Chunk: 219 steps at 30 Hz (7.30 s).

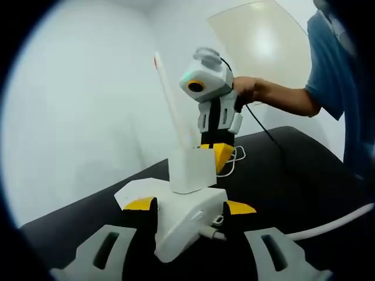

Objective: Insert the desk lamp plug into the socket, turn on the power strip switch, turn on the lamp switch, then turn off the lamp switch, turn off the power strip switch, and remove the plug from the socket.

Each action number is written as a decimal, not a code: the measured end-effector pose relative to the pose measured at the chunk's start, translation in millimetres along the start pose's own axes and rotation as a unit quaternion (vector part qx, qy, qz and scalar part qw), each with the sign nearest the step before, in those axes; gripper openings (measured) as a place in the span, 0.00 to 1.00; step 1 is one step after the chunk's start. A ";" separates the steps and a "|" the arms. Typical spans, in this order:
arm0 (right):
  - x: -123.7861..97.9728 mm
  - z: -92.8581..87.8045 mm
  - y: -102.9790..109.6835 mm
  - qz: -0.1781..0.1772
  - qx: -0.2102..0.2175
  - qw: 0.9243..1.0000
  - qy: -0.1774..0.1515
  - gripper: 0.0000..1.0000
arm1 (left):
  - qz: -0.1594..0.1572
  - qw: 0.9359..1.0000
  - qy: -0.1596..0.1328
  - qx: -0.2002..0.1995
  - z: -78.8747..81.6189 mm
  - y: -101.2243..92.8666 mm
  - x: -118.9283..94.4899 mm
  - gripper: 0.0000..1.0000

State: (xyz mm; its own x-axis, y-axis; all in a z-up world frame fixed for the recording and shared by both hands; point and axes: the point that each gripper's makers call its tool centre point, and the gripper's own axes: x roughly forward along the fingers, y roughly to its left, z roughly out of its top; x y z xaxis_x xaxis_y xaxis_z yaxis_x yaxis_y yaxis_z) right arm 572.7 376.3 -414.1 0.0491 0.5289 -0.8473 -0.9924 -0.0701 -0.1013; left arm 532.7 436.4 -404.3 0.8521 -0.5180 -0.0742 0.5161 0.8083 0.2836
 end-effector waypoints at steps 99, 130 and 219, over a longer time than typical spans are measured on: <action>-5.4 2.0 -4.6 0.004 0.052 0.998 -0.046 0.05 | 0.002 1.000 0.002 0.002 -2.8 2.3 -0.5 0.41; -4.3 -5.1 7.1 0.000 0.059 0.998 -0.028 0.05 | 0.006 1.000 0.001 0.003 -1.3 0.7 -0.6 0.40; -3.4 -14.2 10.5 0.028 0.107 0.992 -0.066 0.05 | 0.004 1.000 -0.001 -0.007 -2.1 0.1 1.9 0.41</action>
State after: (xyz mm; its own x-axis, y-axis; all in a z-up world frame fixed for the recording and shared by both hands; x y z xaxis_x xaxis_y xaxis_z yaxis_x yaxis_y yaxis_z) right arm 563.7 361.7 -419.7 -0.0077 0.6370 -0.7708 -0.9950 0.0717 0.0693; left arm 534.5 436.2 -406.5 0.8559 -0.5123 -0.0702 0.5106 0.8159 0.2713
